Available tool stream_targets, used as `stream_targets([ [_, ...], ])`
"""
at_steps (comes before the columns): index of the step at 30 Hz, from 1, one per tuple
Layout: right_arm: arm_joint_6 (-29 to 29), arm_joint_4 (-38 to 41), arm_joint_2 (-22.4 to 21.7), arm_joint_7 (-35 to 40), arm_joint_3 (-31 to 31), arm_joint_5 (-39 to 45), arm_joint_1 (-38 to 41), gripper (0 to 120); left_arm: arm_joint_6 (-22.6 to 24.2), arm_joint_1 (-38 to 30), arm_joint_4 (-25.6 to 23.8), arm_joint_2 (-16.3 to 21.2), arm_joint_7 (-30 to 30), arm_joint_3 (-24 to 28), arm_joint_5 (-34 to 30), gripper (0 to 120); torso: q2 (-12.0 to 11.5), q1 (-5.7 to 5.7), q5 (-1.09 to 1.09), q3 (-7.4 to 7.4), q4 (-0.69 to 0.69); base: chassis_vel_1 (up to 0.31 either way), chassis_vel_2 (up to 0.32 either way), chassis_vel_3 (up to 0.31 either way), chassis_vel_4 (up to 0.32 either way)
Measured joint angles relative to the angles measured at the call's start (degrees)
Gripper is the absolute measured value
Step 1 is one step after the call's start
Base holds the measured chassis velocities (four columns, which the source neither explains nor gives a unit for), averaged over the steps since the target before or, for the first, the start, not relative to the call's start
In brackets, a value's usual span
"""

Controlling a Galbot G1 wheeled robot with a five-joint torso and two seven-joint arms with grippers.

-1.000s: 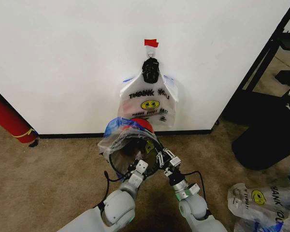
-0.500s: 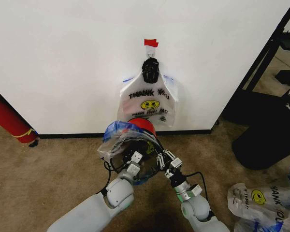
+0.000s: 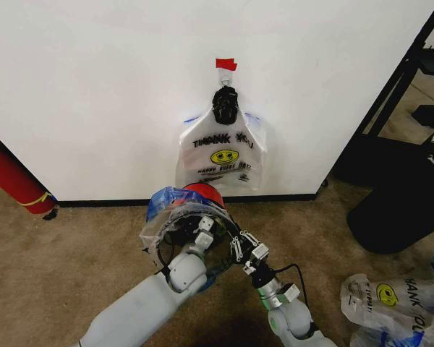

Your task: Pick up the garbage bag from the wall and place it over the trash bin.

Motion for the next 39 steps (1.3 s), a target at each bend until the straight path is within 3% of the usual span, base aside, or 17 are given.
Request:
stream_targets([
  [4,-1.1,-0.7,0.1,0.3,-0.2,3.3,0.1,1,-0.4,1.3,-3.1,1.6,0.7,-0.4,-0.5,0,0.0,0.00,0.00,0.00,0.00,0.000,0.000,0.000,0.000],
  [8,-4.1,-2.7,0.2,0.6,-0.2,12.5,1.5,1,-0.8,5.7,-11.1,3.9,2.5,0.2,-1.9,0,0.0,0.00,0.00,0.00,0.01,0.000,0.000,0.000,0.000],
  [12,-6.4,-3.2,0.2,0.0,0.0,19.1,2.2,1,-1.3,8.3,-14.9,4.9,3.8,1.0,-2.2,0,0.0,0.00,0.00,0.00,0.00,0.000,0.000,0.000,0.000],
  [16,-8.4,-3.8,0.3,-3.2,0.5,26.6,2.7,1,-2.4,10.4,-17.1,5.4,5.0,1.1,-1.9,0,0.0,0.00,0.00,0.00,0.01,0.000,0.000,0.000,0.000],
  [22,-8.6,-5.1,0.6,-8.0,1.1,28.7,2.5,1,-3.3,11.2,-18.8,5.7,6.0,-0.2,-1.3,0,0.0,0.00,0.00,0.00,0.00,0.000,0.000,0.000,0.000],
  [30,-8.0,-5.1,0.6,-9.2,1.0,26.7,1.9,1,-2.4,10.0,-16.7,4.3,5.5,-2.3,1.6,0,0.0,0.00,0.00,0.00,0.00,0.000,0.000,0.000,0.000],
  [39,-7.5,-2.9,0.2,-9.9,-1.1,25.9,-0.7,1,-3.7,7.8,-7.5,0.1,3.3,-2.6,5.3,0,0.0,0.00,-0.01,0.00,0.00,0.000,0.000,0.000,0.000],
])
